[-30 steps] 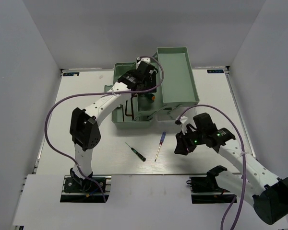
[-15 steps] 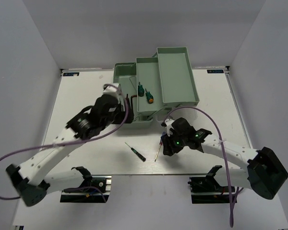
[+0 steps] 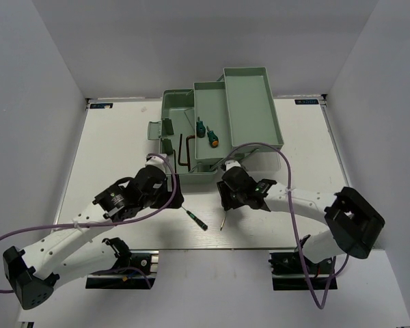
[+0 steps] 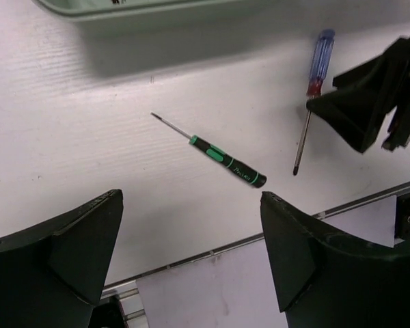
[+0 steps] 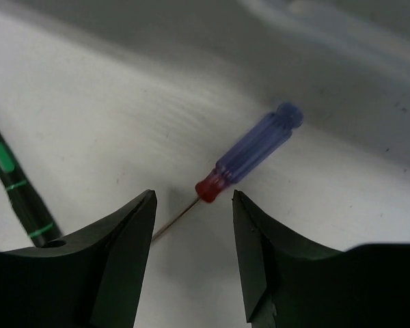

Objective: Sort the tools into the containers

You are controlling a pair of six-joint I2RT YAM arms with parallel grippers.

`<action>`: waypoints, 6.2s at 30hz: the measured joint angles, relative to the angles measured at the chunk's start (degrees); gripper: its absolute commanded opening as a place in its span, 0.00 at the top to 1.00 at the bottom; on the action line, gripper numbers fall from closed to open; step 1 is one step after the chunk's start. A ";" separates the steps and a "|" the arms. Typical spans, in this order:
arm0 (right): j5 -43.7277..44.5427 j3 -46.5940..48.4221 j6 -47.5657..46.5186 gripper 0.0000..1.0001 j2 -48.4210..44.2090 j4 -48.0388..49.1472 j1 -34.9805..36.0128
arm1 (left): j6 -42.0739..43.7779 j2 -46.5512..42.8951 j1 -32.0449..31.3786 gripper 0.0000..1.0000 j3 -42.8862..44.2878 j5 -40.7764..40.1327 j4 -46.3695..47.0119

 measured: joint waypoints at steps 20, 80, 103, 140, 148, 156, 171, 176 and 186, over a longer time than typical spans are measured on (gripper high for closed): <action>9.07 -1.33 3.26 0.62 4.61 2.75 2.29 | -3.13 -0.81 -2.38 0.09 -4.48 1.27 2.58; 1.99 54.01 -36.24 1.00 9.01 -16.09 -20.92 | -34.49 33.70 -10.97 0.05 2.05 2.21 8.59; -23.76 62.03 -30.60 0.28 11.30 -36.81 -34.49 | -36.54 43.65 -10.95 0.49 7.58 1.84 6.80; -34.69 42.18 -29.35 0.63 -4.87 -28.96 -49.57 | -1.49 33.09 -15.04 1.00 42.38 -4.35 2.34; -35.41 38.51 -29.57 0.50 -9.18 -28.76 -50.62 | 7.30 62.07 -4.70 1.00 80.61 -2.71 7.19; -37.75 33.16 -34.23 0.28 -16.00 -28.83 -50.95 | 7.45 76.26 4.24 0.28 85.61 6.34 6.75; -49.86 32.26 -39.01 1.00 -14.45 -24.39 -50.86 | 9.66 54.99 6.82 0.91 69.51 6.82 9.86; -33.79 32.98 -32.57 0.87 -9.66 -23.37 -51.56 | 7.85 27.26 12.48 0.63 46.14 -3.06 7.43; -25.77 33.66 -28.41 0.49 -4.90 -28.11 -56.61 | 6.64 5.55 15.93 0.19 12.76 1.99 8.41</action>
